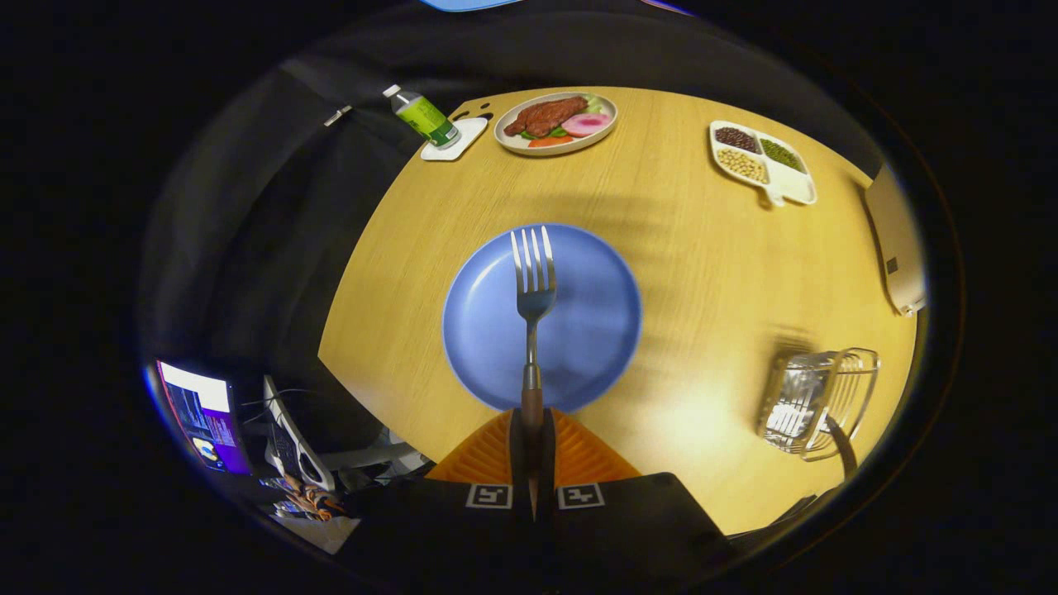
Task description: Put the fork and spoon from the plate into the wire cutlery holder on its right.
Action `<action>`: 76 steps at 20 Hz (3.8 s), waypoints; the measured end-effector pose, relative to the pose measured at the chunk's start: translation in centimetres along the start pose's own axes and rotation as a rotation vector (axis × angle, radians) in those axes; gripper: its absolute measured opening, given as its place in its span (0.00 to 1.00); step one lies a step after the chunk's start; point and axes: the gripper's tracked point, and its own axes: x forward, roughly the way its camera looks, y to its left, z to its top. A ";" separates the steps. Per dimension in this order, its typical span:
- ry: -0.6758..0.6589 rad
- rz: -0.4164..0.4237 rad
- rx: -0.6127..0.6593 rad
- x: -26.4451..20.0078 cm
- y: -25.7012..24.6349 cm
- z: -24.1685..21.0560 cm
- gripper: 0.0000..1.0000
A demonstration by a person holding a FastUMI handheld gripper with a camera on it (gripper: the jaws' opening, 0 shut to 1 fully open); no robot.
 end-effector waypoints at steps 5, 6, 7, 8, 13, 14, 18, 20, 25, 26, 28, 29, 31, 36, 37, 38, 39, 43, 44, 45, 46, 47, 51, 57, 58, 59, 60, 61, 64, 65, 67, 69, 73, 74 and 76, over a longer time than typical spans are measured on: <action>-0.017 -0.039 -0.019 -8.1 -5.8 -0.2 0.05; 0.000 -0.055 -0.039 -9.4 -7.3 -0.5 0.05; 0.021 -0.075 -0.060 -10.5 -8.8 -0.8 0.05; 0.043 -0.092 -0.081 -11.4 -10.4 -1.1 0.05; 0.201 -0.155 -0.102 -13.1 -17.1 -3.4 0.05; 0.237 -0.165 -0.111 -13.2 -18.1 -4.0 0.05; 0.371 -0.192 -0.160 -13.0 -21.2 -5.8 0.06; 0.422 -0.181 -0.166 -12.4 -21.7 -6.1 0.06; 0.522 -0.155 -0.210 -11.8 -22.1 -6.3 0.06; 0.527 -0.150 -0.204 -11.6 -22.0 -6.1 0.06; 0.532 -0.144 -0.187 -11.3 -22.0 -5.7 0.07; 0.532 -0.135 -0.172 -11.1 -21.9 -5.5 0.07; 0.516 -0.115 -0.131 -11.0 -21.4 -4.8 0.11; 0.419 -0.088 -0.085 -11.4 -20.6 -2.4 0.44; 0.390 -0.085 -0.075 -11.8 -20.3 -1.9 0.52; 0.358 -0.072 -0.063 -12.0 -19.8 -1.6 0.56; 0.328 -0.059 -0.053 -12.4 -19.3 -1.2 0.68; 0.172 -0.042 -0.040 -14.1 -18.1 0.3 1.00; 0.125 -0.043 -0.031 -14.6 -17.8 0.7 1.00; 0.073 -0.049 -0.015 -15.1 -17.5 1.3 0.99; 0.010 -0.047 0.008 -15.7 -17.1 1.9 0.99; -0.046 -0.045 0.027 -16.3 -16.7 2.4 0.99; -0.299 -0.081 0.098 -19.9 -16.3 4.7 0.99; -0.731 -0.215 0.185 -27.1 -16.6 7.6 0.99; -0.780 -0.231 0.194 -28.4 -16.5 7.8 0.99; -0.823 -0.247 0.197 -29.5 -16.2 7.3 0.99; -0.866 -0.263 0.198 -30.9 -16.0 7.3 0.99; -0.915 -0.277 0.201 -32.7 -15.7 7.3 0.99; -1.066 -0.328 0.192 -37.1 -14.5 6.7 0.99; -1.121 -0.355 0.176 -38.5 -14.0 6.4 0.99; -1.212 -0.408 0.153 -40.6 -12.8 5.6 0.99; -1.262 -0.421 0.162 -41.3 -11.2 4.7 0.99; -1.255 -0.430 0.220 -40.4 -10.7 4.0 0.99; -1.238 -0.420 0.230 -39.7 -10.6 4.2 0.99; -1.214 -0.373 0.228 -38.8 -10.0 5.3 0.99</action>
